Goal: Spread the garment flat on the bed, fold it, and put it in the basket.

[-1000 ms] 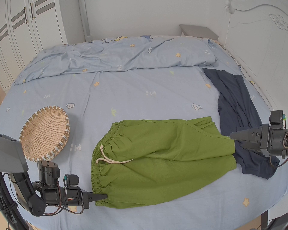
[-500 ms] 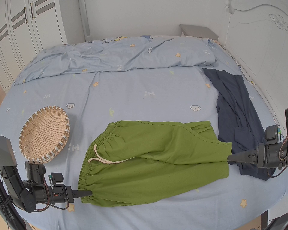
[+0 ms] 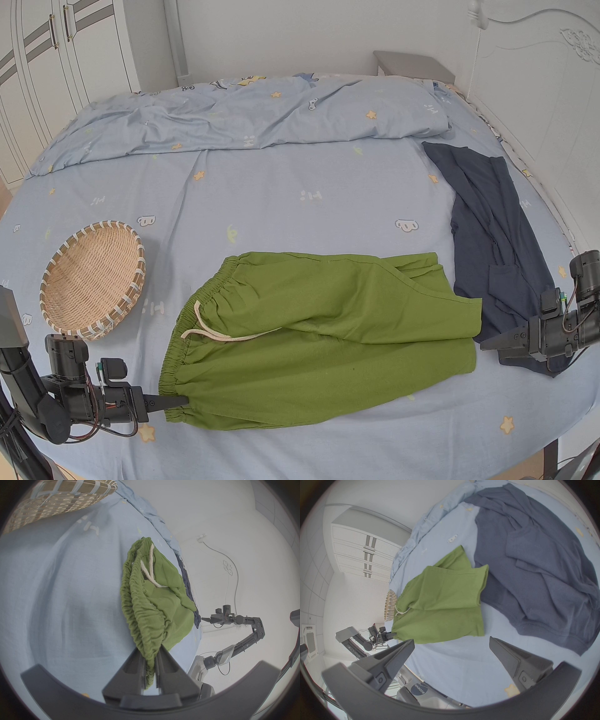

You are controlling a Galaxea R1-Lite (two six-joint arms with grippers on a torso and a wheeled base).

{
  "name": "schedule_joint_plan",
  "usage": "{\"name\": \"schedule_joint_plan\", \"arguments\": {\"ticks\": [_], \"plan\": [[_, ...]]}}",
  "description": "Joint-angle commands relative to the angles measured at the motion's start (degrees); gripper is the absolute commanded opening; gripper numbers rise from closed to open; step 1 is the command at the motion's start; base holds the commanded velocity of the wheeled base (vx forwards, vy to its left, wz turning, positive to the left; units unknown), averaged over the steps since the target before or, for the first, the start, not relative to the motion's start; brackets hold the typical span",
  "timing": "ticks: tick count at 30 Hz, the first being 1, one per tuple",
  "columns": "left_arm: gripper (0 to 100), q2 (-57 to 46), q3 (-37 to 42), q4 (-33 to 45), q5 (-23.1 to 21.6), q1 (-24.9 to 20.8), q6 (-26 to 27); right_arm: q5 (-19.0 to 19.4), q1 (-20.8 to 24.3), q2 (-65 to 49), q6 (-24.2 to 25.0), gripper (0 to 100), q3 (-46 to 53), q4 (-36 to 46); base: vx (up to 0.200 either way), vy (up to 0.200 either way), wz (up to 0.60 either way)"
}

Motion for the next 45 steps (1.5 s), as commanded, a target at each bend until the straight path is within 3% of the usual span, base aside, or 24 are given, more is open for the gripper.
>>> {"name": "schedule_joint_plan", "arguments": {"ticks": [1, 7, 18, 27, 40, 45], "plan": [[0, -0.84, 0.24, -0.43, -0.27, 0.01, 0.32, 1.30, -2.18, 10.44, -1.22, 100, 2.09, -4.79, 0.000, 0.000, 0.00], [0, -1.11, 0.15, -1.14, -1.15, 0.18, 0.32, 2.53, -1.65, 14.22, -1.22, 100, 4.47, -12.18, 0.000, 0.000, 0.00], [0, -1.81, 1.12, -2.45, -1.15, 0.18, 0.32, 6.84, -0.86, 17.20, -0.95, 100, 3.76, -14.02, 0.000, 0.000, 0.00], [0, -1.81, 1.20, -2.63, -1.15, 0.18, 0.67, 6.84, 1.25, 21.60, -0.95, 100, 4.38, -20.17, 0.000, 0.000, 0.00], [0, -1.63, 1.20, -2.63, -1.15, 0.18, 1.38, 7.02, 1.86, 25.38, -0.51, 100, 3.15, -22.72, 0.000, 0.000, 0.00], [0, -1.54, 0.94, -2.63, -1.15, 0.18, 1.38, 11.24, 1.43, 25.29, -0.42, 100, 3.15, -22.81, 0.000, 0.000, 0.00]]}}
